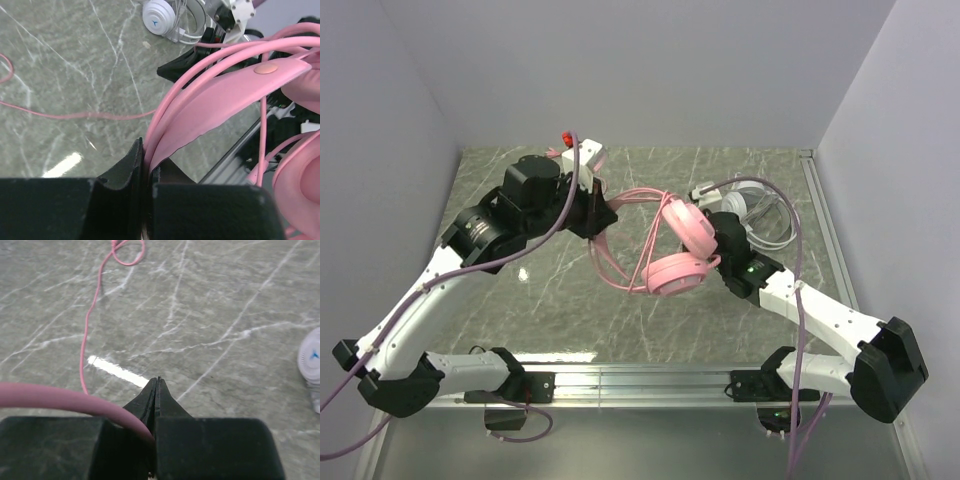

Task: Wrap the headphones
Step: Wrap the headphone cable with the right arm

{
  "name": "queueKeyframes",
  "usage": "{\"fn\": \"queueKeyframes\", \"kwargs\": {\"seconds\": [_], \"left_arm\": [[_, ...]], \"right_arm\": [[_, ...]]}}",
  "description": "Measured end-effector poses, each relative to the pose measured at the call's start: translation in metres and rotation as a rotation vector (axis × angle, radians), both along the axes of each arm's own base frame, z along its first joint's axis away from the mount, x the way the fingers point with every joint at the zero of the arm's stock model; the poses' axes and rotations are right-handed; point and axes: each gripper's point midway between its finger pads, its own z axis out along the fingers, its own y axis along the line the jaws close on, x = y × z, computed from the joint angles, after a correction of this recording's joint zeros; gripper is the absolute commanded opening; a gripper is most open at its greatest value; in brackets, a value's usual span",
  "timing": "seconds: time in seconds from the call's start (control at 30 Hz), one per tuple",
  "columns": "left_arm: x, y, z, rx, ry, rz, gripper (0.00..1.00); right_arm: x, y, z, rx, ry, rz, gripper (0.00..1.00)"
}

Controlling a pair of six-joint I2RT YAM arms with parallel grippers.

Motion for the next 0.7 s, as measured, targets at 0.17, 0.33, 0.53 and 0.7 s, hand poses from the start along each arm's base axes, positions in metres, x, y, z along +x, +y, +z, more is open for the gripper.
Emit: {"fn": "queueKeyframes", "kwargs": {"seconds": [0.17,0.33,0.53,0.7], "left_arm": [[0.001,-0.006,-0.005,-0.044,0.101,0.049,0.0],[-0.002,-0.007,0.008,-0.095,0.13,0.073,0.0],[0.002,-0.006,0.031,-0.152,0.125,0.116,0.0],[0.013,-0.009,0.039,-0.18,0.136,0.171,0.0]], "right_arm": [[-0.006,0.015,-0.007,0.047,0.014,0.072,0.0],[-0.011,0.026,-0.011,0.09,0.022,0.129,0.0],[-0.012,0.042,-0.005,0.158,0.017,0.185,0.0],[-0.013,0.052,-0.011,0.203,0.036,0.214,0.0]]}}
